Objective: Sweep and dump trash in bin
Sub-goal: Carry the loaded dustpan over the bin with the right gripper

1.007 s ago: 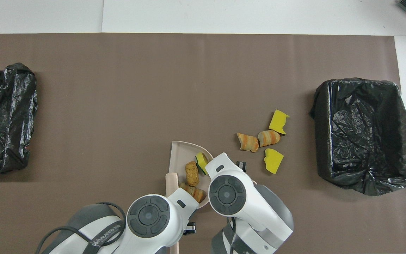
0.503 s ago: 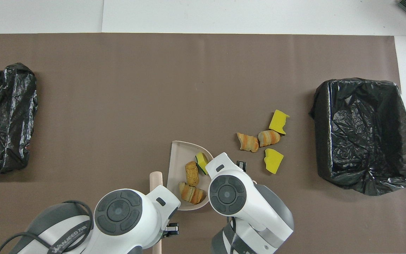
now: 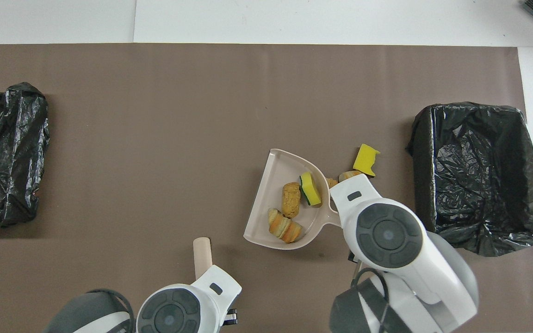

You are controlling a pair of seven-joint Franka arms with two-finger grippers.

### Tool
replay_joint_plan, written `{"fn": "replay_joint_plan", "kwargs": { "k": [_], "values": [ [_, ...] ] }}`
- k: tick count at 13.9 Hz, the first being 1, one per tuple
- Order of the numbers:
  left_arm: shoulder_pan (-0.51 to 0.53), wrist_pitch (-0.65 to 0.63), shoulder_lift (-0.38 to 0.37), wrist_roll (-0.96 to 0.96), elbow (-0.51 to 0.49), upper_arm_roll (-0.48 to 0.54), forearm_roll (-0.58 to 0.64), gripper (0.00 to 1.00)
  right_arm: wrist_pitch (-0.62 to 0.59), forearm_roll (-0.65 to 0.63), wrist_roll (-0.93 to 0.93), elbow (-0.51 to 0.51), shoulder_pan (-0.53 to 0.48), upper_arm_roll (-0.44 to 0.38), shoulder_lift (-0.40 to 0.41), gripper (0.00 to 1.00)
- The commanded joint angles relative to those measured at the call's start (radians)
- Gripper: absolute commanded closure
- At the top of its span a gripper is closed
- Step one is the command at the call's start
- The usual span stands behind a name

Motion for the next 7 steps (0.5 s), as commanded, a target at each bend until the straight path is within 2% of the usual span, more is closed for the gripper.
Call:
{"fn": "replay_joint_plan", "kwargs": {
  "k": [1,3,7],
  "values": [
    [-0.074,0.096,-0.023,-0.085,-0.066,-0.018,0.015,1.00,-0.117,0.056,-0.197,0.112,-0.111,-0.080,-0.037,1.00],
    [-0.123,0.144,-0.009,-0.120,-0.084,-0.019,0.014,1.00,-0.182,0.056,-0.333,0.177,-0.193,-0.151,-0.029,1.00],
    [-0.198,0.254,0.055,-0.174,-0.103,-0.019,0.014,1.00,-0.153,0.033,-0.619,0.261,-0.357,-0.272,0.026,1.00]
  ]
}}
